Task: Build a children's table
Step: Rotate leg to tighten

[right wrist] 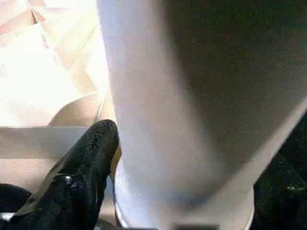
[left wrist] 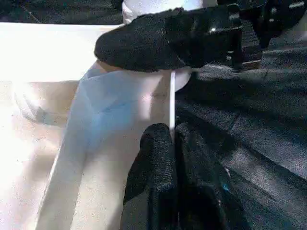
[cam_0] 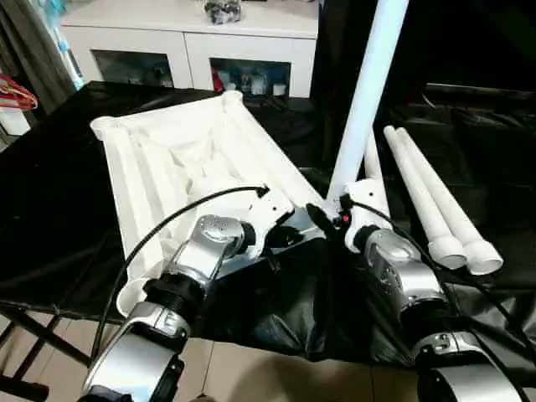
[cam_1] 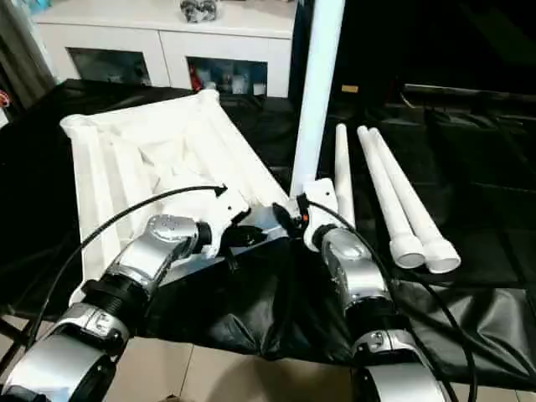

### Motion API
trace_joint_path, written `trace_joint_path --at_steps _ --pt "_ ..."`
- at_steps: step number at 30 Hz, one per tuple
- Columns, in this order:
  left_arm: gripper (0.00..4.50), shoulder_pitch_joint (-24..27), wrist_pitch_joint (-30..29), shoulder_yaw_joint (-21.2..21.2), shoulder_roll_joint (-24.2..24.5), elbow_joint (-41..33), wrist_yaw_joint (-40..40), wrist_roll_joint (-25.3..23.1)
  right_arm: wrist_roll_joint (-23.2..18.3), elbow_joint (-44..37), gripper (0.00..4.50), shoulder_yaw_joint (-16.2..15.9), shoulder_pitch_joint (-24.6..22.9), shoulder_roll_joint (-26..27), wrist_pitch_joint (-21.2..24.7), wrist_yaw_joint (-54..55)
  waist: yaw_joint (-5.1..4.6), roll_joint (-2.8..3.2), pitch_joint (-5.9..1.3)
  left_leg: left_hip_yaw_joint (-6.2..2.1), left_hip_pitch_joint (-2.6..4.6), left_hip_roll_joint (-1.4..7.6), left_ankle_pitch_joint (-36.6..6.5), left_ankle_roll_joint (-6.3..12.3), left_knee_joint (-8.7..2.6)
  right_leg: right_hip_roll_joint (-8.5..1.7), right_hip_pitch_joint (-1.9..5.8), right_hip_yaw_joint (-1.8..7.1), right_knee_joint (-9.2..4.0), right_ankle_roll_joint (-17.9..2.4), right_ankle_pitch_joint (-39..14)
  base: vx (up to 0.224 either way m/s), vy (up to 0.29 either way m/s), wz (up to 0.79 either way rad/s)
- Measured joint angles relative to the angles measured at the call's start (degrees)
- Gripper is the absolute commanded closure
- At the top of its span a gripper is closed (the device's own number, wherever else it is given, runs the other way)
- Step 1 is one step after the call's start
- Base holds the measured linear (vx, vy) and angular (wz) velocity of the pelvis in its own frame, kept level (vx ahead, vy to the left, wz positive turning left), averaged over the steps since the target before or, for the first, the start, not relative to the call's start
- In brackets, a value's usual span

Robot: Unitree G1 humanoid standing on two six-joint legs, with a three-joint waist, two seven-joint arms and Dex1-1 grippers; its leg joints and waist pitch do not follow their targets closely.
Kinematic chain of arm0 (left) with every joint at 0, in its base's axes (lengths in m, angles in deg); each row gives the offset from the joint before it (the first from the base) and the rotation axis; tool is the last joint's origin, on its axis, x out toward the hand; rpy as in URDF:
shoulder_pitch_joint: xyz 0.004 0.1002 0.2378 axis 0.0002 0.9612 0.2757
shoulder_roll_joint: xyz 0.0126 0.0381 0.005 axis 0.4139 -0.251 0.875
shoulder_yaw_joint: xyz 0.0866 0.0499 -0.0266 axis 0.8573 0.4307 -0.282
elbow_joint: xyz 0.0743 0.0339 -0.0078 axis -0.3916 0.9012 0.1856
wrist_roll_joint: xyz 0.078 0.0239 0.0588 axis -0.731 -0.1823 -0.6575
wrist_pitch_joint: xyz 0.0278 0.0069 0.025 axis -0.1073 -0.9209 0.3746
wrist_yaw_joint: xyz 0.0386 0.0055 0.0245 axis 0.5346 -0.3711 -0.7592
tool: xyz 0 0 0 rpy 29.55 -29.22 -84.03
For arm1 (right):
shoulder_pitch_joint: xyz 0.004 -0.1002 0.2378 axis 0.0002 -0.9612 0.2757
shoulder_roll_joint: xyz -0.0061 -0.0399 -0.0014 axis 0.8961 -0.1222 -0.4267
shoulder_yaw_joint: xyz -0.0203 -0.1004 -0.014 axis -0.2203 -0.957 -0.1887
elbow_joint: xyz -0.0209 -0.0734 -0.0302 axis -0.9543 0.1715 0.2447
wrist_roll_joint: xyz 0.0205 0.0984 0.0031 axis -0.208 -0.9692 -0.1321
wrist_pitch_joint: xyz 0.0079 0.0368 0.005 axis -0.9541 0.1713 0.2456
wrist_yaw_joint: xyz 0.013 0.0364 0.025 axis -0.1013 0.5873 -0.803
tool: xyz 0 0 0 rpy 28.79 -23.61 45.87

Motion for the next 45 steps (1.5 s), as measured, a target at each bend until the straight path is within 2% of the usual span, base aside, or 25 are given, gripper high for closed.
trace_joint_path --at_steps 5,11,15,19,23,24,32,35,39,44,45 --pt "4.5 1.05 1.5 0.49 2.01 -1.65 3.89 0.14 -0.03 -1.19 0.69 -1.52 -0.91 -2.82 -1.23 -8.77 -0.06 0.0 0.0 0.0 -0.09 0.06 -0.01 0.0 -0.02 0.02 -0.08 -0.08 0.0 0.05 -0.03 0.0 0.0 0.0" --pt "4.5 2.1 3.53 0.95 5.84 -3.04 12.22 1.38 -2.94 -7.38 0.69 -3.95 -4.98 -8.36 -0.15 -23.8 0.31 0.01 0.01 -0.01 -0.14 0.09 -0.02 0.02 -0.14 0.03 -0.22 -0.16 -0.01 0.15 -0.12 0.0 0.0 0.0" --pt "4.5 2.84 4.06 2.27 9.13 -4.46 19.27 2.53 -4.19 -11.17 1.02 -6.32 -6.98 -11.78 1.15 -33.28 0.88 0.0 0.01 0.01 -0.11 0.12 -0.02 0.02 -0.1 0.03 -0.19 -0.16 0.0 0.15 -0.11 0.0 0.0 0.0" --pt "4.5 2.9 4.71 3.46 10.51 -5.32 23.25 2.63 -4.83 -11.84 1.37 -7.6 -7.35 -12.03 1.23 -37.49 1.63 0.01 0.02 0.04 -0.08 0.14 -0.01 0.01 -0.07 0.03 -0.18 -0.12 0.03 0.15 -0.11 0.0 0.0 0.0" --pt "4.5 2.89 5.76 3.83 11.96 -5.37 25.97 2.79 -4.88 -14.01 1.5 -8.83 -8.02 -12.69 2.27 -39.63 1.73 0.02 0.02 0.05 -0.09 0.14 -0.02 0.01 -0.07 0.03 -0.18 -0.12 0.02 0.15 -0.11 0.0 0.0 0.0" --pt "4.5 2.89 5.88 3.83 12.01 -5.36 26.19 2.79 -4.88 -14.52 1.71 -8.84 -8.29 -12.73 2.47 -39.68 1.74 0.02 0.02 0.05 -0.1 0.14 -0.02 0.01 -0.08 0.03 -0.18 -0.12 0.01 0.15 -0.11 0.0 0.0 0.0" --pt "4.5 2.89 5.33 3.36 11.29 -4.85 24.5 2.8 -4.65 -15.07 1.76 -8.48 -8.72 -12.33 3.66 -37.71 1.81 0.02 0.02 0.05 -0.06 0.13 -0.01 0.01 -0.06 0.02 -0.12 -0.11 0.03 0.14 -0.11 0.0 0.0 0.0" --pt "4.5 2.36 4.12 1.37 8.52 -2.77 16.62 1.95 -2.63 -11.0 1.76 -6.24 -6.07 -8.85 4.47 -26.98 1.39 0.01 0.01 0.06 0.22 0.1 -0.01 0.0 -0.04 0.02 0.07 -0.05 0.04 0.19 -0.13 0.0 0.0 0.0" --pt "4.5 0.86 0.61 -0.47 3.25 -0.53 5.55 0.98 -0.81 -3.97 1.77 -2.72 -1.38 -3.53 4.47 -9.89 0.0 0.0 0.02 0.04 0.33 0.0 0.0 -0.01 -0.05 -0.03 0.05 0.01 0.0 0.37 -0.24 0.0 0.0 0.0" --pt "4.5 0.05 -0.45 -1.57 -0.08 1.04 -1.09 0.88 0.01 0.69 1.77 -1.24 1.42 -1.04 2.57 -0.78 -0.17 0.03 0.0 0.03 0.32 0.0 -0.01 -0.01 -0.1 -0.03 0.04 -0.01 0.01 0.37 -0.23 0.0 0.0 0.0" --pt "4.5 0.04 -0.45 -1.61 -0.39 1.04 -1.59 0.71 0.41 1.38 1.42 -1.09 1.65 -0.97 1.79 -0.51 -0.16 0.04 0.0 0.03 0.31 0.0 0.0 -0.01 -0.1 -0.03 0.05 -0.02 0.01 0.37 -0.23 0.0 0.0 0.0"
